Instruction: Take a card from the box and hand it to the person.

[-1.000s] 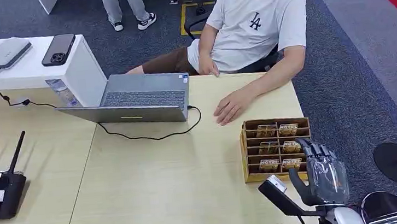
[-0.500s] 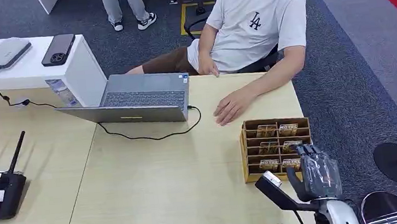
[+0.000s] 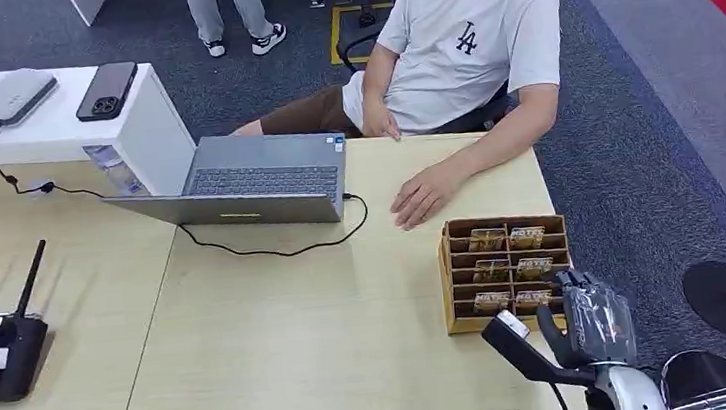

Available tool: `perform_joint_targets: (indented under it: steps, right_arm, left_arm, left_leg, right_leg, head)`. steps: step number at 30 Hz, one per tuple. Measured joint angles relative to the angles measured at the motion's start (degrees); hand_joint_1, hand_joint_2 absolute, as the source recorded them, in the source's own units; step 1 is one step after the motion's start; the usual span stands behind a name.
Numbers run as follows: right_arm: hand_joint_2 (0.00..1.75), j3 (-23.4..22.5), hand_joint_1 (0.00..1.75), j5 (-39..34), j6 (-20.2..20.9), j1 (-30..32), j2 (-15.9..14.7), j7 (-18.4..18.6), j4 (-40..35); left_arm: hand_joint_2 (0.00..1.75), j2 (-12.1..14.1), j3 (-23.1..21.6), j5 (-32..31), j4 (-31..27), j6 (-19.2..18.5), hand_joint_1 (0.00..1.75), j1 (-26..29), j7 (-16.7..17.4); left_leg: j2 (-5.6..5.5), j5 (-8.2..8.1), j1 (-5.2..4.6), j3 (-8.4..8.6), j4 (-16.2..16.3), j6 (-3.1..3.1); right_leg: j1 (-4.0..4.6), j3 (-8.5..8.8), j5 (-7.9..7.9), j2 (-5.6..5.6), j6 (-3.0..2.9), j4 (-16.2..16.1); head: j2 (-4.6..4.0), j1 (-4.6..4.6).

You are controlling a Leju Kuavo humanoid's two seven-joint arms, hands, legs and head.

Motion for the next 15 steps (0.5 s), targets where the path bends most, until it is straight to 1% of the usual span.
perform_joint_targets:
  steps: [7,8,15]
  right_arm:
    - [1.75,-0.5,0.86,-0.1,-0.3,0.4,0.0,0.0,0.1]
    - [1.75,-0.6,0.84,-0.1,-0.4,0.5,0.0,0.0,0.1]
    - [1.75,-0.8,0.80,-1.4,-0.8,0.5,0.0,-1.8,0.3]
  left_arm:
    - [0.00,0.1,0.0,-0.3,0.0,-0.1,0.00,0.0,0.0]
    - [0.00,0.1,0.0,-0.3,0.0,-0.1,0.00,0.0,0.0]
    - [0.00,0.1,0.0,-0.4,0.0,-0.3,0.00,0.0,0.0]
  left_leg:
    - [0.00,0.00,0.00,0.00,0.0,0.00]
    - [0.00,0.00,0.00,0.00,0.0,0.00]
    - [0.00,0.00,0.00,0.00,0.0,0.00]
  right_leg:
    - [0.00,0.00,0.00,0.00,0.00,0.0]
    - [0.00,0.00,0.00,0.00,0.00,0.0]
    - [0.00,0.00,0.00,0.00,0.00,0.0]
  head:
    - [0.00,0.00]
    - [0.00,0.00]
    - [0.00,0.00]
